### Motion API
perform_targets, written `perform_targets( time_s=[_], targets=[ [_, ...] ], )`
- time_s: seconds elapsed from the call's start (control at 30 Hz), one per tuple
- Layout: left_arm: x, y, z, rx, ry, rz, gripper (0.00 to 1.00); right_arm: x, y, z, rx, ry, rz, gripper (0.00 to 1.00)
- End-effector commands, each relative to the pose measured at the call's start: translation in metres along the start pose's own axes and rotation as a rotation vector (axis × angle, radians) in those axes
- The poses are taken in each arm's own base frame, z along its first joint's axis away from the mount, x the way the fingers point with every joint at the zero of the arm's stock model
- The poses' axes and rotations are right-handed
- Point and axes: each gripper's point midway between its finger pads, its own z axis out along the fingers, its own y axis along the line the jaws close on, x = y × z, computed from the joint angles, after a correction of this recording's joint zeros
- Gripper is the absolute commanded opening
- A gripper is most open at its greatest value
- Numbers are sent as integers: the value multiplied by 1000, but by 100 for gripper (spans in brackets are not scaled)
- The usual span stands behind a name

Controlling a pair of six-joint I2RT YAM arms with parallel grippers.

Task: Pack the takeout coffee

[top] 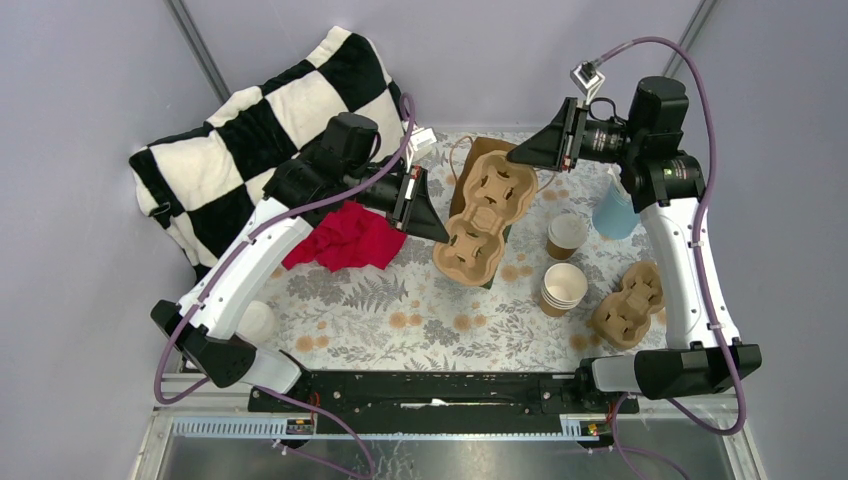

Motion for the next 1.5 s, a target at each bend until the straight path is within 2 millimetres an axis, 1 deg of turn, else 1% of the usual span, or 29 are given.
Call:
perform_targets(
  time_s=[0.0,0.1,0.13,0.23,0.27,0.33,0.37,0.43,0.47,0.5,0.57,0.63,0.7,0.77,0.83,0.87,0.93,1.0,1.07,1.1,1.13,1.23,1.3,1.4,1.47],
  targets=[
    [-5,-12,-8,10,-45,85,0,6,14,-3,-41,18,-28,31],
    [-5,-12,-8,2,-50,89,0,10,10,-4,-32,22,-20,30],
    [-5,-11,-8,0,-51,87,0,11,10,-4,-30,21,-19,26],
    [-5,-10,-8,-6,-49,83,0,10,12,-5,-28,13,-22,3],
    [-6,-9,-8,-15,-52,82,0,10,13,-5,-26,8,-24,0],
    [-9,-7,-9,-34,-59,83,0,7,14,-7,-6,-13,-35,0],
    [-11,-6,-9,-44,-66,86,2,5,13,-7,15,-28,-43,0],
    [-24,1,-13,-129,-120,87,26,-3,11,-11,85,-79,-66,0],
    [-32,6,-16,-175,-151,80,42,-7,8,-14,140,-110,-80,0],
    [-40,11,-19,-218,-182,71,52,-13,5,-19,204,-149,-105,0],
    [-56,17,-25,-289,-246,67,63,-24,5,-31,306,-209,-172,0],
    [-72,26,-32,-370,-312,60,77,-37,12,-46,397,-272,-267,0],
    [-87,41,-41,-472,-381,42,86,-48,16,-59,467,-322,-355,0],
    [-96,55,-42,-528,-407,10,91,-54,26,-64,466,-353,-435,0],
    [-103,69,-31,-537,-391,-22,92,-60,36,-67,451,-387,-505,0],
    [-107,75,-27,-541,-389,-34,95,-62,38,-66,441,-395,-540,0],
    [-117,83,-21,-545,-406,-46,95,-66,40,-64,417,-397,-604,0],
    [-126,91,-16,-544,-433,-41,95,-67,34,-57,395,-368,-657,0],
    [-134,97,-9,-524,-451,-40,92,-66,21,-49,391,-326,-690,0],
    [-137,101,-5,-517,-455,-41,90,-65,15,-44,390,-300,-703,0],
    [-140,105,-2,-515,-464,-44,87,-64,13,-40,383,-281,-721,0],
    [-148,115,4,-515,-478,-45,76,-67,5,-33,386,-260,-752,0],
    [-151,122,6,-525,-483,-38,71,-66,2,-28,383,-230,-781,0],
    [-154,132,8,-547,-485,-36,66,-59,-9,-17,386,-172,-820,0],
    [-156,136,11,-543,-481,-31,60,-55,-16,-13,390,-147,-830,0]
  ],
)
